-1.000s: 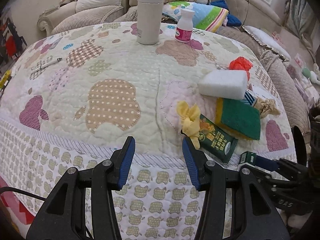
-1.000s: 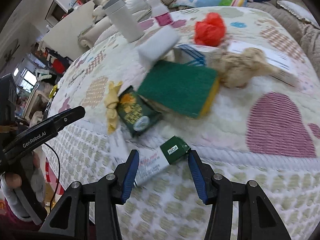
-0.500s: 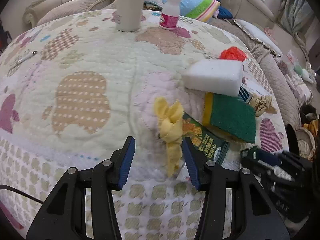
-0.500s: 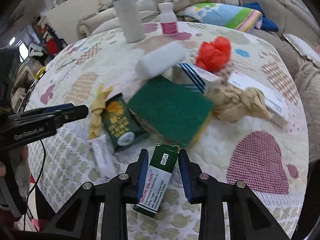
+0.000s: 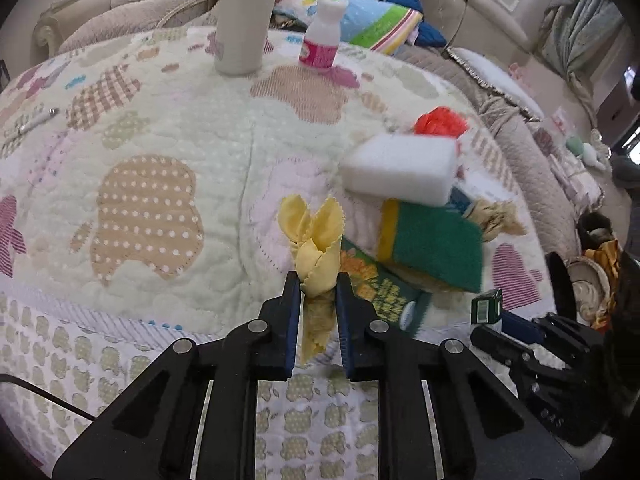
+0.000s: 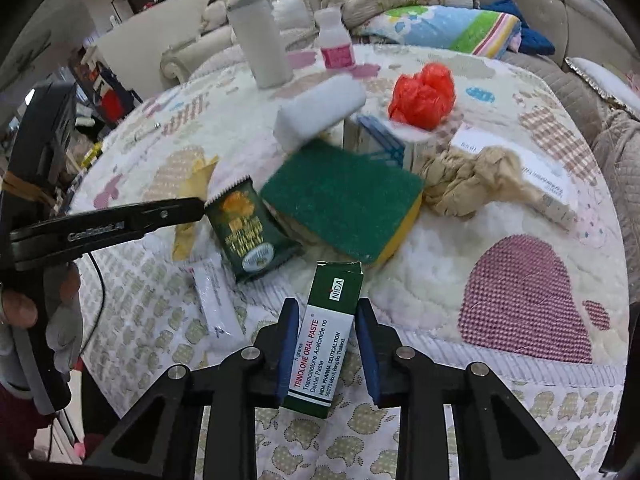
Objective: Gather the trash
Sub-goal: 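Grasp the green toothpaste box with the right gripper while the left grasps the yellow cloth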
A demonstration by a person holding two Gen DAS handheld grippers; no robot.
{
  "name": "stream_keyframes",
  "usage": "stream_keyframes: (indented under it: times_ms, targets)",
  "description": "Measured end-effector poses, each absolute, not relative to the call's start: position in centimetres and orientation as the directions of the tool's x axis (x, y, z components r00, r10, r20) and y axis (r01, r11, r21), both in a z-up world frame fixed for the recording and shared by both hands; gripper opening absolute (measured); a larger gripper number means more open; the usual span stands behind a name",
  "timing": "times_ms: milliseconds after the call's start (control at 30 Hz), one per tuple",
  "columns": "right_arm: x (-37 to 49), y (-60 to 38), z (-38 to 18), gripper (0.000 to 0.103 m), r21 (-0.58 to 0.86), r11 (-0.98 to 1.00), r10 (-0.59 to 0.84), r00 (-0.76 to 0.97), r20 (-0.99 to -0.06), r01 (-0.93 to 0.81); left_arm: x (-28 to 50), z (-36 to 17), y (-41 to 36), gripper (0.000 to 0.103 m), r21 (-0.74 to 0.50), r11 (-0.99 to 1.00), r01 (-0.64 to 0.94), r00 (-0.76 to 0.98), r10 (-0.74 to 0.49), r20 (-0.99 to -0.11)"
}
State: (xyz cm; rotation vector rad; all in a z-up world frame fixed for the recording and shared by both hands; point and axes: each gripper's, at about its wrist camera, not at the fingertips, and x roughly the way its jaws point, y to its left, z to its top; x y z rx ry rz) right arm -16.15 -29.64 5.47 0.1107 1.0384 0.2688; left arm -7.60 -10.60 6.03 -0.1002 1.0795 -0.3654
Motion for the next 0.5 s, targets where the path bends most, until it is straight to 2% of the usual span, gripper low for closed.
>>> stream_keyframes:
  times_ms: [233,500]
  targets:
    - [-17.0,-31.8,7.6,0.027,0.239,0.959,0.282,0.529,-0.800,-0.150,-9.6,9.4,-12.6,0.014,-0.244,0.924,0.293,0.454,-0.359,-0.816]
    - [-18.0,-32.8,7.8,0.027,0.264,0.955,0.296,0.543,-0.786,-0.137,-10.9,10.6,-14.7,0.014,-0.212,0.921,0.328,0.483,-0.356,-0.800]
